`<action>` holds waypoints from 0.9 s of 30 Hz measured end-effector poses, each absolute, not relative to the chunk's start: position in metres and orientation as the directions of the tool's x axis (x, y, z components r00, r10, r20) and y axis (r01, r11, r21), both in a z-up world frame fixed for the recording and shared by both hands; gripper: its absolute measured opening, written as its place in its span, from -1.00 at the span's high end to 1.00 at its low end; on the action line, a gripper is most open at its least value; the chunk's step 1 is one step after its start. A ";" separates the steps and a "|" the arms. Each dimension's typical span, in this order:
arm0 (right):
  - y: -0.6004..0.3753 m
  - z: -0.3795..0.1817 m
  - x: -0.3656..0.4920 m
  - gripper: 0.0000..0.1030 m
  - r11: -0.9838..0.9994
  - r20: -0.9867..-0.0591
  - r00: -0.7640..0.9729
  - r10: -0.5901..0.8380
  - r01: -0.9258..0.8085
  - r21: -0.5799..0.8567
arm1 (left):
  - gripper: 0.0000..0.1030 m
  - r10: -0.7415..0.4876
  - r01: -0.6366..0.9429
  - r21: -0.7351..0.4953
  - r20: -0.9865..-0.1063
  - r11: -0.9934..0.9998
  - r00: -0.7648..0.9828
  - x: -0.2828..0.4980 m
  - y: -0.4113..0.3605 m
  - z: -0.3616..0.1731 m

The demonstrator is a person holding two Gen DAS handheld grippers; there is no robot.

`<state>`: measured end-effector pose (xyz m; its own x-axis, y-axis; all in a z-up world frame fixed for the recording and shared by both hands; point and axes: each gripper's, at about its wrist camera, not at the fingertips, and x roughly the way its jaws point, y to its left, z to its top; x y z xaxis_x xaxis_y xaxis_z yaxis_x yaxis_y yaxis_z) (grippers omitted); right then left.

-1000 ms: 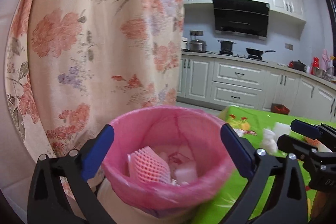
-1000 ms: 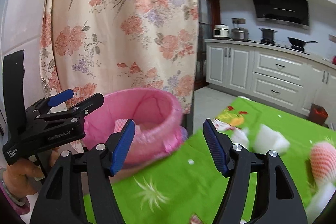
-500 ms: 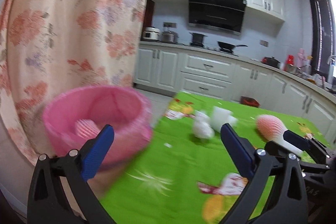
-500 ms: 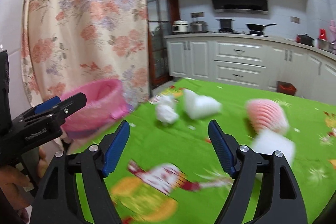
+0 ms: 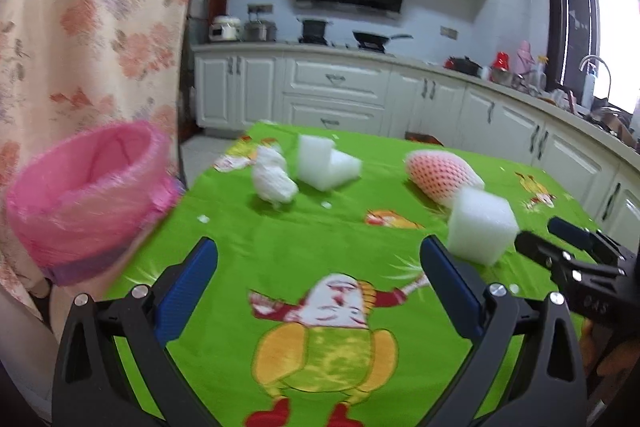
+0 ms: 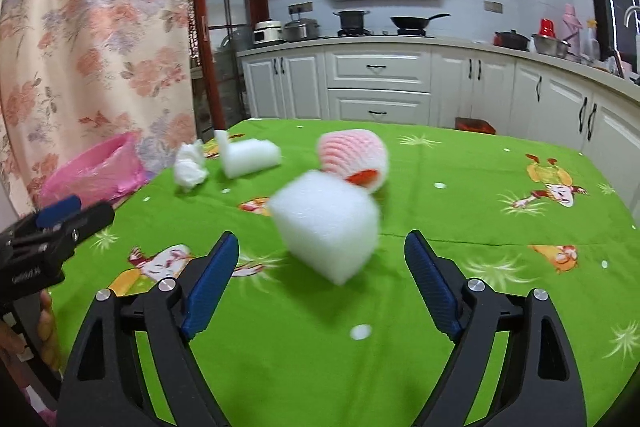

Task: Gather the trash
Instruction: 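Return both tools to the table and grasp a white foam block with the right tool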

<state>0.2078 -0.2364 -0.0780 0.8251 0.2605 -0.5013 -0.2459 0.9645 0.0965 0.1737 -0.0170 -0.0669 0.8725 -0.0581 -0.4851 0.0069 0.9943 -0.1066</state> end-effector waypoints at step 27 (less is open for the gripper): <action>-0.207 -0.098 0.288 -0.31 0.930 -0.664 0.697 0.271 -0.366 -0.005 | -0.91 0.006 -0.051 -0.063 -0.565 0.997 0.825 0.279 0.008 -0.075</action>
<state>0.2879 -0.2068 -0.0979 0.6972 0.2707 -0.6638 -0.3664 0.9305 -0.0053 0.2789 0.0079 -0.0750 0.8254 0.0061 -0.5645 -0.0506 0.9967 -0.0631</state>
